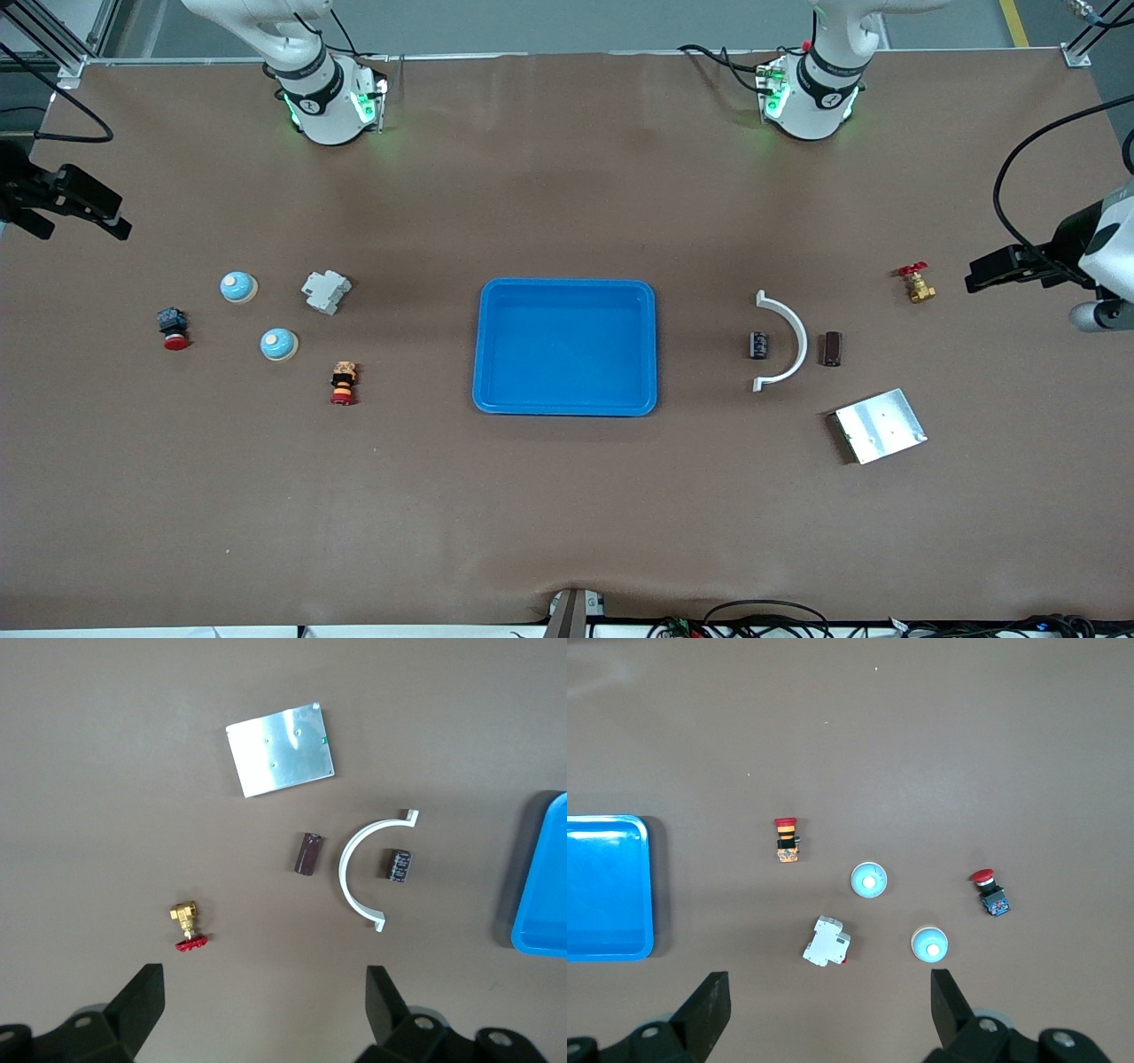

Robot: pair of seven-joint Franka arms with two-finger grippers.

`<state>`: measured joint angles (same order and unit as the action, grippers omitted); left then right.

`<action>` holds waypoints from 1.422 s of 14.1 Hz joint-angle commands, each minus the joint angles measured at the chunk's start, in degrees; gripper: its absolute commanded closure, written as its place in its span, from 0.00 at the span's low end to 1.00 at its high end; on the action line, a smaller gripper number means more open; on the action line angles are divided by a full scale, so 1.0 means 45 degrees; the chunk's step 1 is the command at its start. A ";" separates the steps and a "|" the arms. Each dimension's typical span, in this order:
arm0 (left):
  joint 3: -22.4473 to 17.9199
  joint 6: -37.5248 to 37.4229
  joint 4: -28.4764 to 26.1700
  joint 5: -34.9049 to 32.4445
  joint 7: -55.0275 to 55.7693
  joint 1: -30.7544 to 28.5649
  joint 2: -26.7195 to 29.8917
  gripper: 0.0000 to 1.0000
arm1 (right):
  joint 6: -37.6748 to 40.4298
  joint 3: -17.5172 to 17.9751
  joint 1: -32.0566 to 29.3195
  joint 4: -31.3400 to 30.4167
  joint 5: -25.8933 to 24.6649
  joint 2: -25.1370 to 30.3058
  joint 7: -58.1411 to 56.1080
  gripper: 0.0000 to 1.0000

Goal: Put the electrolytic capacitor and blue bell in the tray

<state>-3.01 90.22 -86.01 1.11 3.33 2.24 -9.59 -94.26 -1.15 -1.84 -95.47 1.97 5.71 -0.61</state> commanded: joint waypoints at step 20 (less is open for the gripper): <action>0.0415 0.6019 -0.3244 0.0280 0.0627 0.0753 -0.2889 0.00 | 0.1180 0.0059 0.0058 0.0572 -0.0478 -0.0020 -0.0099 0.00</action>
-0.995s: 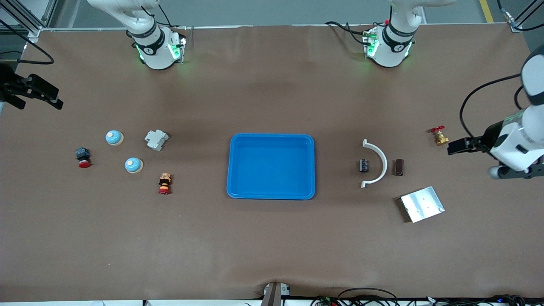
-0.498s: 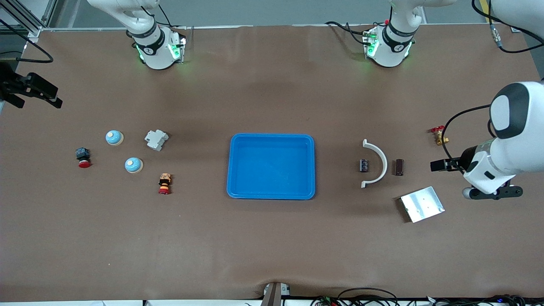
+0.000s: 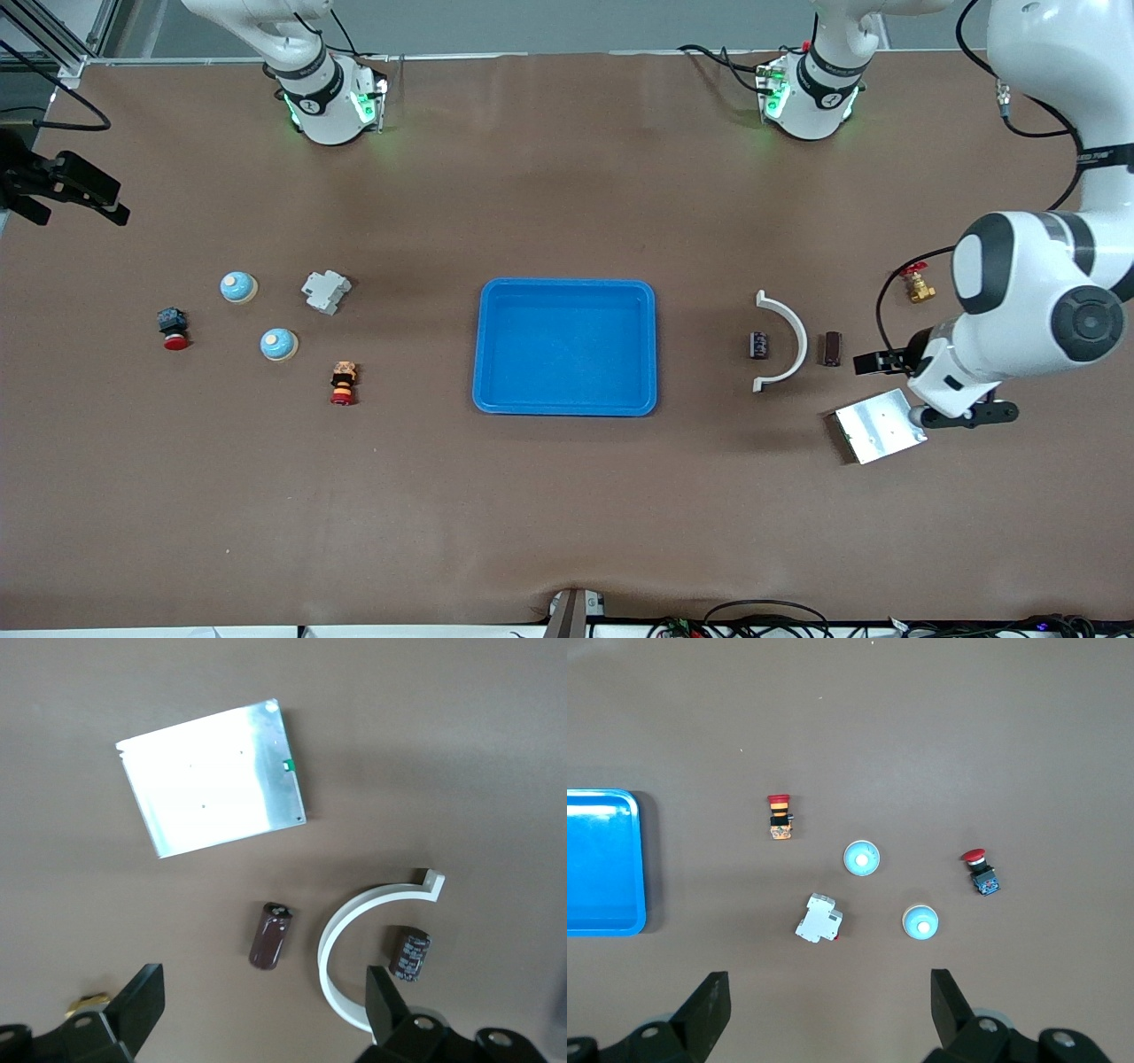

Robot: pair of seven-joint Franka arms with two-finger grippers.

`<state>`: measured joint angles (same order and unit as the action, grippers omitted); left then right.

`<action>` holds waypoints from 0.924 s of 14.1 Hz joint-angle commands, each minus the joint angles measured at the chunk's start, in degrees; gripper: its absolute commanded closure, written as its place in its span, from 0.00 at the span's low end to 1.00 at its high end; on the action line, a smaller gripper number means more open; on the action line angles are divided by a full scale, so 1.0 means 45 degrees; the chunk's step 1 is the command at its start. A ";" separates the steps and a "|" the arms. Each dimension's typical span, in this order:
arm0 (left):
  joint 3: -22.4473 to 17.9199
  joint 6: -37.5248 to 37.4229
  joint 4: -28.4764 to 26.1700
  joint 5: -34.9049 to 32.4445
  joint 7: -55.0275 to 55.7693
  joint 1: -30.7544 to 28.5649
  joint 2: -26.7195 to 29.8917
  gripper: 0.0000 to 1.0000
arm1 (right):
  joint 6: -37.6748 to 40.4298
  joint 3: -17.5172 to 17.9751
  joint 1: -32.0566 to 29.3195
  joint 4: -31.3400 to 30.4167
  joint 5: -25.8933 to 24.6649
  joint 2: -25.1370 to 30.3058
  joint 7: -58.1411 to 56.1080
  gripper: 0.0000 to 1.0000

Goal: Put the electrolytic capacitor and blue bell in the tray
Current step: 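Reach the left gripper down toward the brown capacitor beside the white clip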

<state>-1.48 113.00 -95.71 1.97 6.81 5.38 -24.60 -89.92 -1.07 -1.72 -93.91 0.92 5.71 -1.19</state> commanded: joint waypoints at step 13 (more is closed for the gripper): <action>0.0524 0.5631 -0.5254 -0.1122 -0.1532 -0.0083 0.0642 0.00 | 0.0042 0.0023 -0.0008 0.0088 -0.0224 -0.0137 -0.0107 0.00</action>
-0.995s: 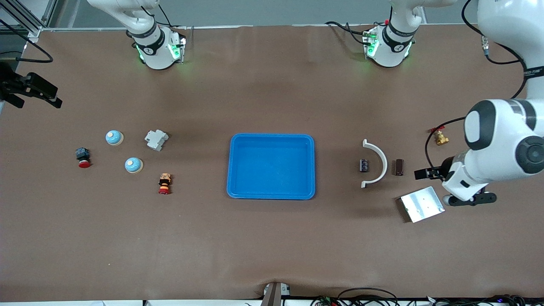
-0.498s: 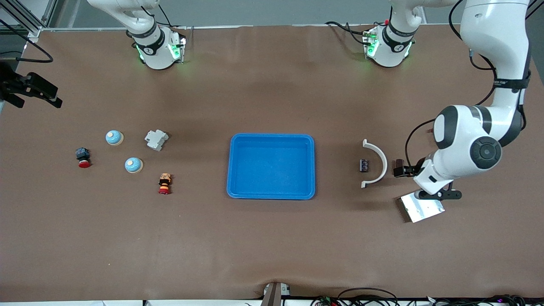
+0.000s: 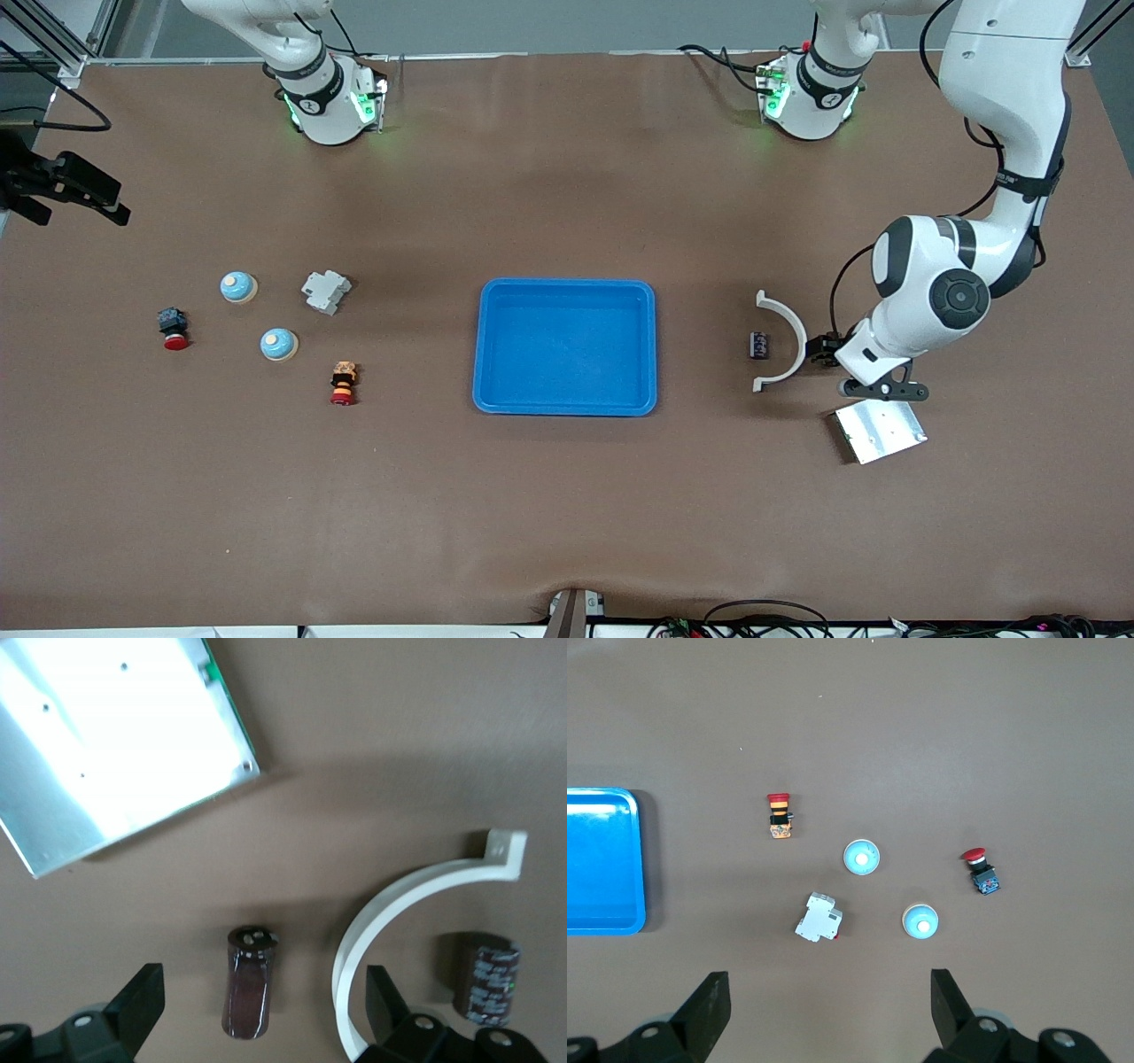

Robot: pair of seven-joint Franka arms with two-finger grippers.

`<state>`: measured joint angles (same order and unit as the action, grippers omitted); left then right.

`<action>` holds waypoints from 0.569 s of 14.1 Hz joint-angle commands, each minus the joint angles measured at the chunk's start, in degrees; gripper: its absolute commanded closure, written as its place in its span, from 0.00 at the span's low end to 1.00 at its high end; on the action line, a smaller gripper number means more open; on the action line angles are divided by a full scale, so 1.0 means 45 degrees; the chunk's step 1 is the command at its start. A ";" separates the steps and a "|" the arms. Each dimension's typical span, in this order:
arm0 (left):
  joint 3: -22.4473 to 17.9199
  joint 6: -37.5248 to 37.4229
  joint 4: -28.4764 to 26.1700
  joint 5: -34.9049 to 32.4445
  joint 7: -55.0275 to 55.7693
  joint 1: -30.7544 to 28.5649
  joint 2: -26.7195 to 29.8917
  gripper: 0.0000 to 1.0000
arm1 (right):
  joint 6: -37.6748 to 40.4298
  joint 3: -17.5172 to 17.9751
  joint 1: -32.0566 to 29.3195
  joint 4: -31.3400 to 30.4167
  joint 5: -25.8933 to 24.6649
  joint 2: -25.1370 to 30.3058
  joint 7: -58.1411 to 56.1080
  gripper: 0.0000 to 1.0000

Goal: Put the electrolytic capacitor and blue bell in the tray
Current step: 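Reach the left gripper down toward the brown capacitor beside the white clip, then grasp the capacitor with the left gripper while the right gripper reaches the bell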

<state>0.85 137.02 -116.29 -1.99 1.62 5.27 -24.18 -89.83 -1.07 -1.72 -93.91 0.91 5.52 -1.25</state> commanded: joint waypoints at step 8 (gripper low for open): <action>0.0007 0.0606 -0.1209 -0.0223 -0.0751 -0.0487 0.0354 0.00 | -0.1401 -0.0055 -0.0964 -0.1764 -0.0242 -0.0368 -0.2571 0.00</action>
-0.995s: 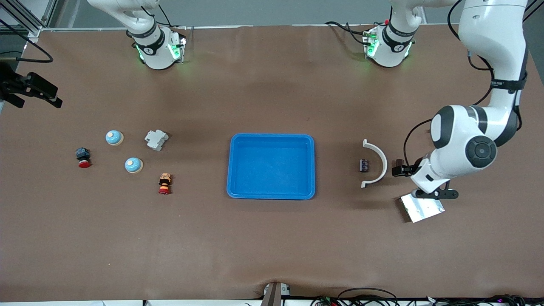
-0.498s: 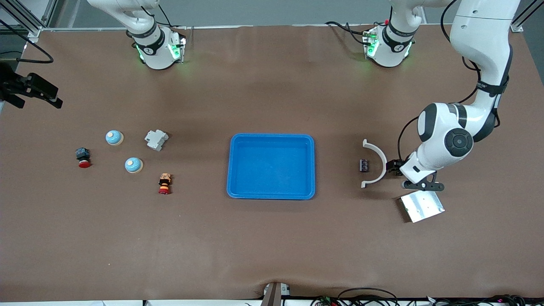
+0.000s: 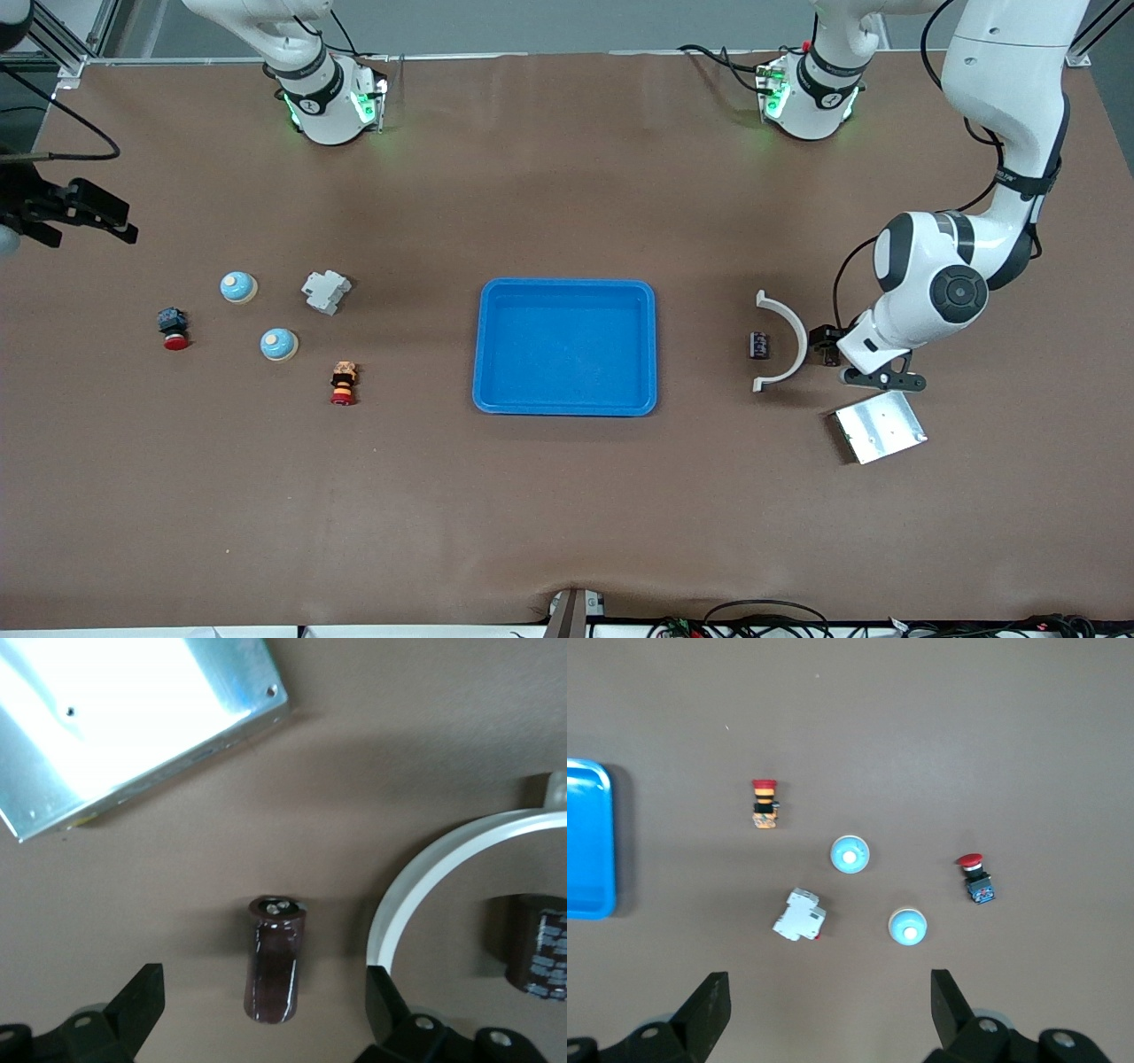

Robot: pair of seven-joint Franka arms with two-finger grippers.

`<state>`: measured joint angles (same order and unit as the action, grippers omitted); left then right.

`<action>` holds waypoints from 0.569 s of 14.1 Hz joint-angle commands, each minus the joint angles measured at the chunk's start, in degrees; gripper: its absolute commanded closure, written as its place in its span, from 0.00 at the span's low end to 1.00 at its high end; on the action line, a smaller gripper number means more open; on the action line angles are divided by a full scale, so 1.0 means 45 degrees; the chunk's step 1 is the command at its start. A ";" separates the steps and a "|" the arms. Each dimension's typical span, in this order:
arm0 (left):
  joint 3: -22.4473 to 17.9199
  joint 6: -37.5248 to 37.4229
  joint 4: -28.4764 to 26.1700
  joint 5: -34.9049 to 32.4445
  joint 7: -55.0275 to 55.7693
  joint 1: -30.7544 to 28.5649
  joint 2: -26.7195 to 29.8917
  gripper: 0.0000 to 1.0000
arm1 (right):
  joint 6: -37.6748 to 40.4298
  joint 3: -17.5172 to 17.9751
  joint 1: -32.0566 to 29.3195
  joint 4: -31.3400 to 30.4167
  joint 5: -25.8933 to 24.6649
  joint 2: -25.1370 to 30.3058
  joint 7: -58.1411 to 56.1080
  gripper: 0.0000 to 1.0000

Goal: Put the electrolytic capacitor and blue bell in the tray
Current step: 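Grasp the capacitor with the left gripper while the right gripper reaches the bell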

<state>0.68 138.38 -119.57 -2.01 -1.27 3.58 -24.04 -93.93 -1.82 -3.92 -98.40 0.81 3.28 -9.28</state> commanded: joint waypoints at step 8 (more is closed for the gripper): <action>0.0044 0.0577 -0.0538 -0.0217 -0.0010 -0.0171 -0.0184 0.00 | -0.3422 0.0111 -0.1842 -0.4086 -0.0180 0.0149 -0.2917 0.00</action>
<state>0.68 139.59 -121.23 -2.01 -1.27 3.16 -24.57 -106.69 -2.13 -10.49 -112.51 0.77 2.58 -20.71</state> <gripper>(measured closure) 0.000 0.000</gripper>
